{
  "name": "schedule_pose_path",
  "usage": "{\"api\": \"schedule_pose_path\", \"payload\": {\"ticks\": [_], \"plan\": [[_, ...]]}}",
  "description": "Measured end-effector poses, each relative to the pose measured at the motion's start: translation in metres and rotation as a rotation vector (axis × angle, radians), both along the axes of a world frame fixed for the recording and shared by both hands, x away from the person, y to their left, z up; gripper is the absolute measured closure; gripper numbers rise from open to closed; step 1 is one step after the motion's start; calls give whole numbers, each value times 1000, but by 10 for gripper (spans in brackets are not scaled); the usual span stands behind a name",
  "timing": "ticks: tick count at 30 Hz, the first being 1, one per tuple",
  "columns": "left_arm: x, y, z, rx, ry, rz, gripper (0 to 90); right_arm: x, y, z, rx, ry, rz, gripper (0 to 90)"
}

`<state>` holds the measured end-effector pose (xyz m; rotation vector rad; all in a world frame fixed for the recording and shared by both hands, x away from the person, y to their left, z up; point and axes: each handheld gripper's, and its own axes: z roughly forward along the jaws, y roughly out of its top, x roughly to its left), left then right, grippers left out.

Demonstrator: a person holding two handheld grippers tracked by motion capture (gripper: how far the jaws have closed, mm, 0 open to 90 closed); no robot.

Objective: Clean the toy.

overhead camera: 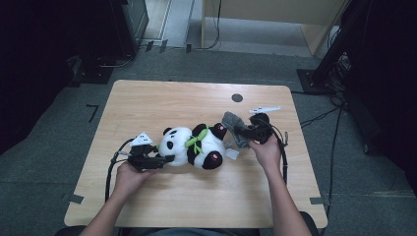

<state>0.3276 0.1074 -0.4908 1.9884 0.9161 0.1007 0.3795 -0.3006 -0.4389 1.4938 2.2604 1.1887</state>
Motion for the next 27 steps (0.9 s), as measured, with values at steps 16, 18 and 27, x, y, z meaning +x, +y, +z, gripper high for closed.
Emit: {"api": "schedule_pose_path", "payload": {"ticks": [16,18,27], "plan": [[-2,0,-2,0,-17,2,333,-12,55,46,50,-131,160,762],[-3,0,-2,-3,-13,5,333,-11,63,40,26,-111,179,759],[0,-1,-1,-14,13,20,338,0,43,16,65,-56,131,757]]}}
